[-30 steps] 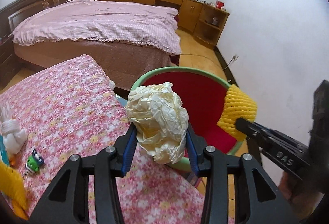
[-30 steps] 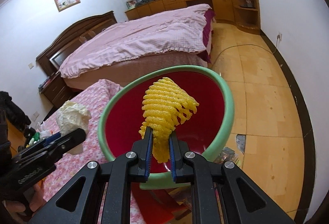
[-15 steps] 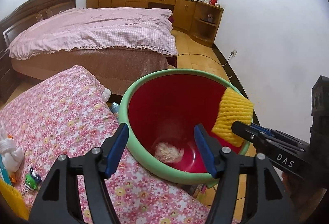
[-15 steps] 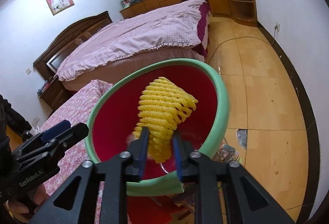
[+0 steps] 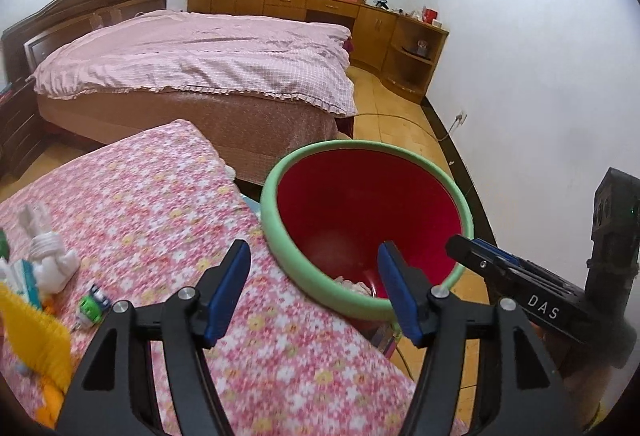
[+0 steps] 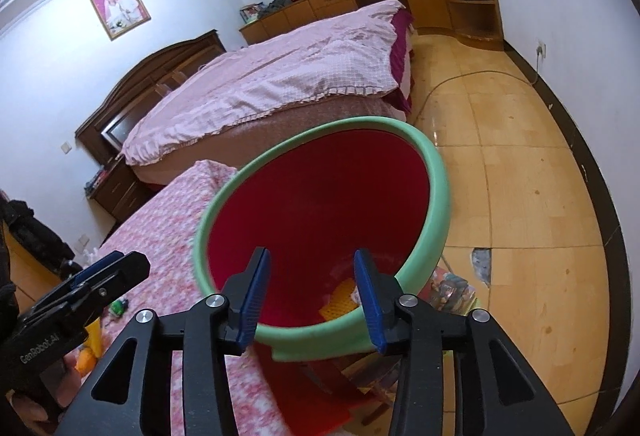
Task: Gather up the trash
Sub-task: 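Move both open grippers back over the trash on the bed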
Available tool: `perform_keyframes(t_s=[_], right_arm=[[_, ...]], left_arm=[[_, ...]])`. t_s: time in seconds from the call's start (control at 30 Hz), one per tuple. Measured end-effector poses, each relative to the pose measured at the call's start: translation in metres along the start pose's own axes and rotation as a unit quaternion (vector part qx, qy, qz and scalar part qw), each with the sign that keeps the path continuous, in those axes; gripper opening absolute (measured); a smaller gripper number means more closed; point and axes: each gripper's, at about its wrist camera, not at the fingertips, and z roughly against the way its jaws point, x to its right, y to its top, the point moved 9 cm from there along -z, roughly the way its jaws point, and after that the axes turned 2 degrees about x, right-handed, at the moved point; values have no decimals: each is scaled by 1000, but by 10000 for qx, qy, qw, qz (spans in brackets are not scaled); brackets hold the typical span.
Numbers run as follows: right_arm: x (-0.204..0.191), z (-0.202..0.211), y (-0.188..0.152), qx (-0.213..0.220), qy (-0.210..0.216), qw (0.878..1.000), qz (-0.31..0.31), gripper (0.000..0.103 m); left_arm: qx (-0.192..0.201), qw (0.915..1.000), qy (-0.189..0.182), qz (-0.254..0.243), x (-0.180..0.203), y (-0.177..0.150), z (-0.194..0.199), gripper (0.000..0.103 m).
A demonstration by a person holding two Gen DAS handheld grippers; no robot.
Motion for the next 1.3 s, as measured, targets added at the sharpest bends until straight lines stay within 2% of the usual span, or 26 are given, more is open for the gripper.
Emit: perform_keyframes(t_s=[0.17,0.37,0.57,0.83,1.03,1.3], right_arm=[[-15,15,-5,30,137,9999,-8,51],[-33,30,-17,33,266,9996,-22,58],[-55,41,-35,-86,393,9991,113,59],[-82,53,-60,-185,575,9978,262,60],[-94,61,-77,-241,638,9971,344,60],[-109,54,-93,-428,657,9960,429,60]], left_arm=[[37,9999,98,125,-12,-8,30,66],[187,9985,432,271,-35,-20,71,66],[268,9954,759,518,-62,-40,103,66],[198,9886,1177,917,-112,-72,141,66],[139,9796,1536,1289,-151,-99,164,66],[1,9720,1852,1446,-183,-132,168,66]])
